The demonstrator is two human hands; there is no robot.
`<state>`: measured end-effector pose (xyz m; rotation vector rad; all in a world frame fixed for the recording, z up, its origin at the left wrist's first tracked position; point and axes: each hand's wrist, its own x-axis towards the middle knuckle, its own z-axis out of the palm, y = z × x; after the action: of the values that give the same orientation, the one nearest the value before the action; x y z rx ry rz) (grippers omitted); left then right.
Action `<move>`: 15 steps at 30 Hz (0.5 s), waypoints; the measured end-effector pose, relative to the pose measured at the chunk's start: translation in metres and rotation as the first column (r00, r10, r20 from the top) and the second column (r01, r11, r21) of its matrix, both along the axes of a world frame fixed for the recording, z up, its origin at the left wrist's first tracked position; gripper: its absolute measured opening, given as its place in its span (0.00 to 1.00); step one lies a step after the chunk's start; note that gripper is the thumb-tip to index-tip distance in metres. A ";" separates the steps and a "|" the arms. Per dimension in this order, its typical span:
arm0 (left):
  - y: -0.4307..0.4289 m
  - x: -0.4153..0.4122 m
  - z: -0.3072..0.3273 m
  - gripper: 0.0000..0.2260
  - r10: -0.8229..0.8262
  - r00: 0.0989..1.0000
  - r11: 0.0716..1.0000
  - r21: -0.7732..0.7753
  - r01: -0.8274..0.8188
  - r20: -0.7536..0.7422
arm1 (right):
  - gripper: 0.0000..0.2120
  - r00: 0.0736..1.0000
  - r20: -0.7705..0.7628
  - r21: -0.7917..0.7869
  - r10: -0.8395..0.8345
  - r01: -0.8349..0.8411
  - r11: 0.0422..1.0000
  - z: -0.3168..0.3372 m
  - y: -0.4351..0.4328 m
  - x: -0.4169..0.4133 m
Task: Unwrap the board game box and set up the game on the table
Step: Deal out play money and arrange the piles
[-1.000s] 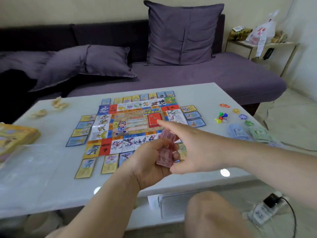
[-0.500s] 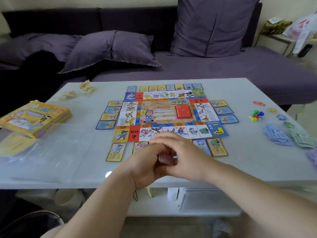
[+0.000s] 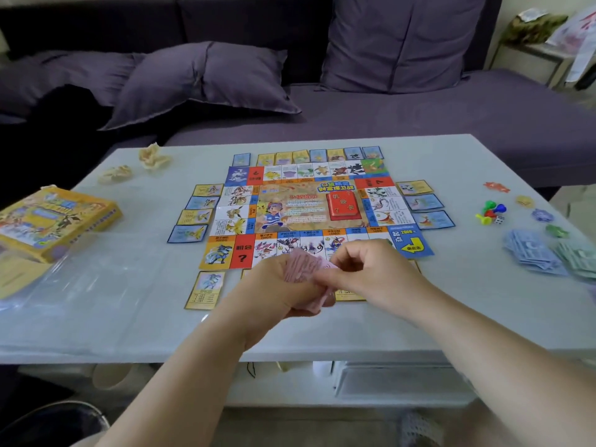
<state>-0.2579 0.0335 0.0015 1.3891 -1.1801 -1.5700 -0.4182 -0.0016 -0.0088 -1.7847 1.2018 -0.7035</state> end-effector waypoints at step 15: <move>-0.007 0.027 0.008 0.08 0.420 0.843 0.907 0.128 -0.401 -0.336 | 0.04 0.964 -0.267 -0.018 -0.014 0.009 1.000 -0.029 0.027 -0.001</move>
<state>-0.2308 0.0266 0.0091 1.2199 -0.5756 -1.4644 -0.4187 0.0250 -0.0377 -1.9328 1.3871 -0.4905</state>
